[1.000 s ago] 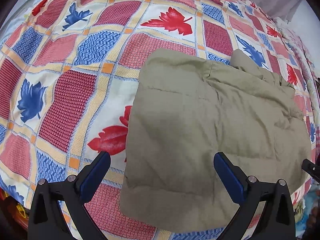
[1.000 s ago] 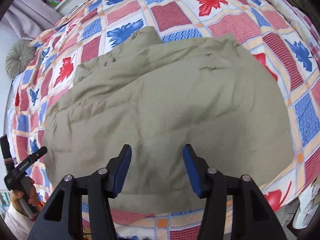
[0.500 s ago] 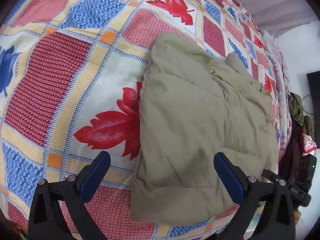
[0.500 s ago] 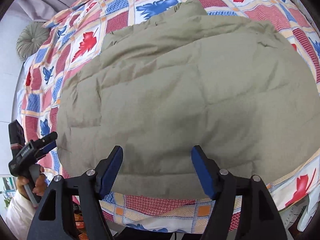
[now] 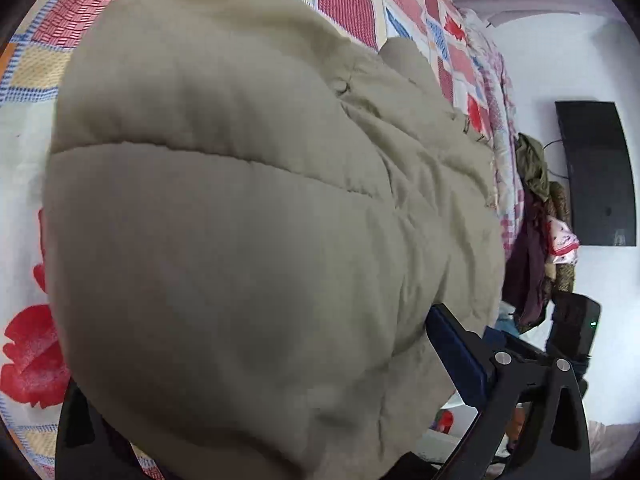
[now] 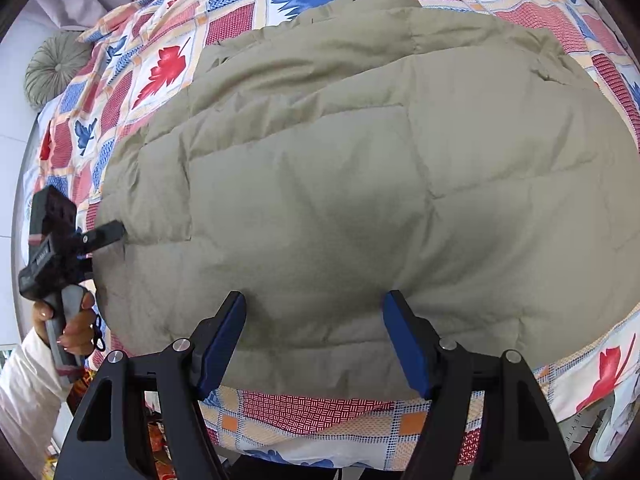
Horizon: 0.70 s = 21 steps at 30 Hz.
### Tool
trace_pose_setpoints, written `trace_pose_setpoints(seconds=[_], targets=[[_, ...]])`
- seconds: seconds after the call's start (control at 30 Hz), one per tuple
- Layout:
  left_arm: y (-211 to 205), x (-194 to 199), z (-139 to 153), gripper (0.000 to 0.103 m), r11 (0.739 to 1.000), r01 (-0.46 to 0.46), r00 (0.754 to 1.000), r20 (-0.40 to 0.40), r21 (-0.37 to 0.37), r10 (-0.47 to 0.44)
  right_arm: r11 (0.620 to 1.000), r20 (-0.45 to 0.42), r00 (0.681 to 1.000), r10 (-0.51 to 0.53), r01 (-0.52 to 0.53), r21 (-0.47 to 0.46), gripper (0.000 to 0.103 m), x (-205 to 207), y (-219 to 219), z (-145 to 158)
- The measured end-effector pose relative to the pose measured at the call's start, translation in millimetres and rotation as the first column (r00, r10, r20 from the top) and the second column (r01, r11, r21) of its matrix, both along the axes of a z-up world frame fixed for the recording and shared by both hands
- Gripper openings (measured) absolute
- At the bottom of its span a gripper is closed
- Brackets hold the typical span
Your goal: Fold large clothes
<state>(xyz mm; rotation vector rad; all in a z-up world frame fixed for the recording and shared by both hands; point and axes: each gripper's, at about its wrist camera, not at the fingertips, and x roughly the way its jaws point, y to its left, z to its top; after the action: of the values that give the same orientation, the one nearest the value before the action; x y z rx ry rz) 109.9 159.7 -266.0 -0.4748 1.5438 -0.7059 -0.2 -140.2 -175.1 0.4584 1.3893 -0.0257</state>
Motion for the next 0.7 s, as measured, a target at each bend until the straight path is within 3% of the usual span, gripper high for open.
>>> trace_pose_setpoints(seconds=[0.03, 0.1, 0.17, 0.2, 0.27, 0.33, 0.37, 0.47, 0.7], targets=[[-5.2, -0.3, -0.9, 0.095, 0.999, 0.021, 1.0, 0.013, 0.025, -0.021, 1.0, -0.004, 1.0, 0.003, -0.003, 0.002, 0.074, 0.4, 1.1, 0.2], [-9.9, -0.9, 1.5, 0.06, 0.998, 0.053, 0.998, 0.032, 0.031, -0.054, 1.0, -0.01, 1.0, 0.014, -0.014, 0.016, 0.074, 0.9, 1.9, 3.0], [-6.0, 0.6, 7.4, 0.039, 0.999, 0.047, 0.999, 0.022, -0.025, -0.046, 0.999, -0.001, 1.0, 0.027, -0.027, 0.03, 0.074, 1.2, 1.6, 9.2], [-4.8, 0.4, 11.7, 0.034, 0.999, 0.041, 0.999, 0.028, -0.03, -0.04, 0.999, 0.012, 0.999, 0.031, -0.031, 0.028, 0.074, 2.2, 0.3, 13.5], [-3.2, -1.3, 20.4, 0.03, 0.999, 0.035, 0.999, 0.037, -0.029, -0.034, 1.0, 0.053, 0.998, 0.024, -0.025, 0.011, 0.074, 3.2, -3.9, 22.5], [-3.6, -5.1, 32.4, 0.028, 0.999, 0.033, 0.998, 0.05, -0.028, -0.031, 1.0, 0.111, 0.994, 0.012, -0.012, -0.003, 0.044, 5.9, -11.1, 30.1], [-4.5, -6.9, 39.2, 0.028, 0.999, 0.031, 0.998, 0.055, -0.029, -0.029, 1.0, 0.12, 0.993, 0.009, -0.008, -0.014, 0.024, 9.2, -14.3, 30.1], [-4.9, -13.7, 59.1, 0.028, 0.999, 0.035, 0.996, 0.087, -0.036, -0.031, 1.0, 0.146, 0.989, -0.007, 0.009, -0.011, 0.019, 20.1, -21.9, 23.0], [-25.3, -25.1, 110.4, 0.028, 0.997, 0.071, 0.988, 0.139, -0.015, -0.068, 0.999, 0.262, 0.965, -0.033, 0.038, -0.015, 0.018, 55.7, -31.0, 12.4]])
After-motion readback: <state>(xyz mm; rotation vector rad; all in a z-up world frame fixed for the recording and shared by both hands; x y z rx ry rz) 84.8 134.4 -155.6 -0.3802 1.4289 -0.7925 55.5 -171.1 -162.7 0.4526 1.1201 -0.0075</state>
